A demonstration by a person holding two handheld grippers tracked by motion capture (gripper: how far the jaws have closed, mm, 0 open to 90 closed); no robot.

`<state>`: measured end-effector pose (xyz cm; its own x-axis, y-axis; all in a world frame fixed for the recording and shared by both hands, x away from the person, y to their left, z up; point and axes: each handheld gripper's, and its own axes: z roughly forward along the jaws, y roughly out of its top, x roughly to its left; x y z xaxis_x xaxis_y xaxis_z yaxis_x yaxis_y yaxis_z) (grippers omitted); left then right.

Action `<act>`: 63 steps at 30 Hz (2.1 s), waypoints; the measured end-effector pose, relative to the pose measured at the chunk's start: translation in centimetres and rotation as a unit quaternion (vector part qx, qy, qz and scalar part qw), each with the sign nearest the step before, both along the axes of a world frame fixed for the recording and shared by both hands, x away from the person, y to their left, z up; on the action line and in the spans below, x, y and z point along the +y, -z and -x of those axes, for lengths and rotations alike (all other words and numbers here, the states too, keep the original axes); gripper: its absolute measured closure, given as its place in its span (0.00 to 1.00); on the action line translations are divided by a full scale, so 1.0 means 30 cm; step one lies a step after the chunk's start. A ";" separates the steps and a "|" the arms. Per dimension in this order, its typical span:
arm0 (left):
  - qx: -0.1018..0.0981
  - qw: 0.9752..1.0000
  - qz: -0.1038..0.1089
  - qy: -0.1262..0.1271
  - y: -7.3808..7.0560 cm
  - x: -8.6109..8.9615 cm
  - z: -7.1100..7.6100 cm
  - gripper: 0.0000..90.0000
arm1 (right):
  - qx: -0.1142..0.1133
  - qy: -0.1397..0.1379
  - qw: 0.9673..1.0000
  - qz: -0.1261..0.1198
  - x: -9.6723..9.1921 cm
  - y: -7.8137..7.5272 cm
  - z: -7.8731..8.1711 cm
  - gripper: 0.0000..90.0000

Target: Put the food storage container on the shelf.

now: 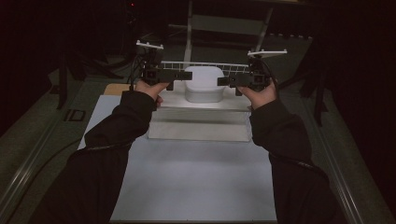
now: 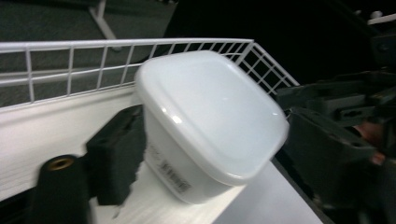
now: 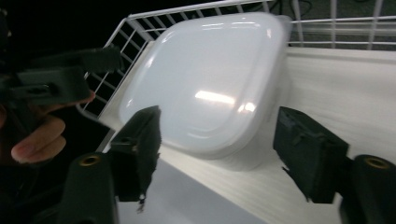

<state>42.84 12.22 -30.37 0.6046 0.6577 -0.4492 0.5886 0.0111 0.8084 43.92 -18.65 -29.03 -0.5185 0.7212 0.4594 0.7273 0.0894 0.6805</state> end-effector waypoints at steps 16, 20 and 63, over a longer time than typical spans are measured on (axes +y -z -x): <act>-0.116 0.992 -0.032 0.038 0.025 -0.030 0.175 0.01 | -0.116 -0.039 0.993 0.006 -0.018 -0.004 0.108 0.19; -0.150 0.986 -0.048 0.046 0.040 -0.038 0.211 0.01 | -0.131 -0.044 0.990 0.006 -0.026 0.000 0.133 0.19; -0.135 0.978 -0.054 0.151 0.495 -0.058 0.548 0.01 | -0.160 -0.157 0.975 0.001 -0.087 0.533 0.455 0.18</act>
